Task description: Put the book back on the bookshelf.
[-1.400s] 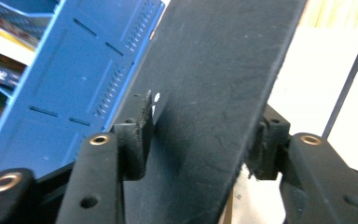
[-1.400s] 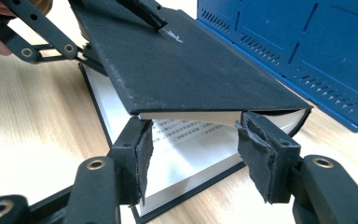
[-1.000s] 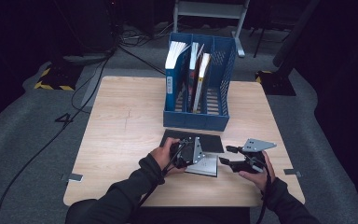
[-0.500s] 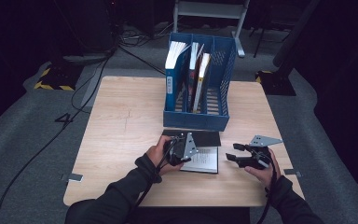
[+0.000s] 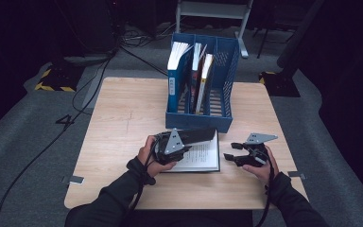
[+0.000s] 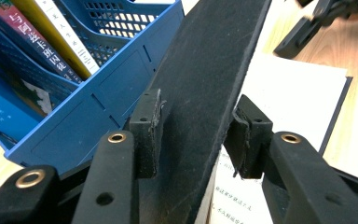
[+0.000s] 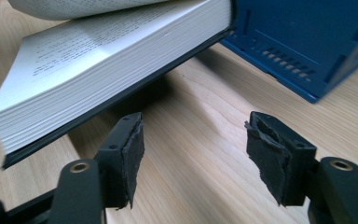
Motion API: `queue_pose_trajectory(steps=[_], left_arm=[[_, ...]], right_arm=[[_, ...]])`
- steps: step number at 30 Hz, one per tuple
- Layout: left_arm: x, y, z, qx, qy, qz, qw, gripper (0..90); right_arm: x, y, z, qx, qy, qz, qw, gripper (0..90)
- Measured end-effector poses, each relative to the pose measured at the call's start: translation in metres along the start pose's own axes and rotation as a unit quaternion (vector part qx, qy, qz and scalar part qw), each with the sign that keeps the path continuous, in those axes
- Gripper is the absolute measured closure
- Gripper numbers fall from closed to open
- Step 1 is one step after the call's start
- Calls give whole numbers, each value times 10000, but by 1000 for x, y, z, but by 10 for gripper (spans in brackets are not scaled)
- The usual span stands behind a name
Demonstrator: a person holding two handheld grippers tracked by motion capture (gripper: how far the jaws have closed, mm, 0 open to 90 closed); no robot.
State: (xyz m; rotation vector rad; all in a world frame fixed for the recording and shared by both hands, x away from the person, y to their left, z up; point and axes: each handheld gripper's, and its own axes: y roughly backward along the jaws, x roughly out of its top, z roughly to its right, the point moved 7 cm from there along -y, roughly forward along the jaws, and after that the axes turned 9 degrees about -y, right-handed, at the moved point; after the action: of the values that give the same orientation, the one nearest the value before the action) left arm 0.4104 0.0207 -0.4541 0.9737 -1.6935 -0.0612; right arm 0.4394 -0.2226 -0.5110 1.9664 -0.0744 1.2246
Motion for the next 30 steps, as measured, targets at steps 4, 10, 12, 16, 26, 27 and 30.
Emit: queue_pose_trajectory(steps=[4,10,12,16,26,27,30], left_arm=[[-2,4,-3,-31,141,88,9999,596],[-4,8,-7,-65,409,293,9987,593],[-4,10,-7,-78,486,349,9982,589],[-1,12,-7,-115,682,552,9961,592],[4,15,-3,-259,904,709,9930,581],[4,16,-3,-266,970,719,9923,579],[0,21,-1,-233,993,705,9923,573]], right_arm=[[1,-14,-7,129,172,-143,9997,343],[8,-20,-20,368,254,25,9990,347],[11,-19,-22,362,299,121,9988,351],[17,-11,-24,350,311,396,9981,357],[32,9,-37,237,541,871,9944,361],[32,9,-38,230,556,883,9943,361],[37,10,-43,216,659,917,9934,361]])
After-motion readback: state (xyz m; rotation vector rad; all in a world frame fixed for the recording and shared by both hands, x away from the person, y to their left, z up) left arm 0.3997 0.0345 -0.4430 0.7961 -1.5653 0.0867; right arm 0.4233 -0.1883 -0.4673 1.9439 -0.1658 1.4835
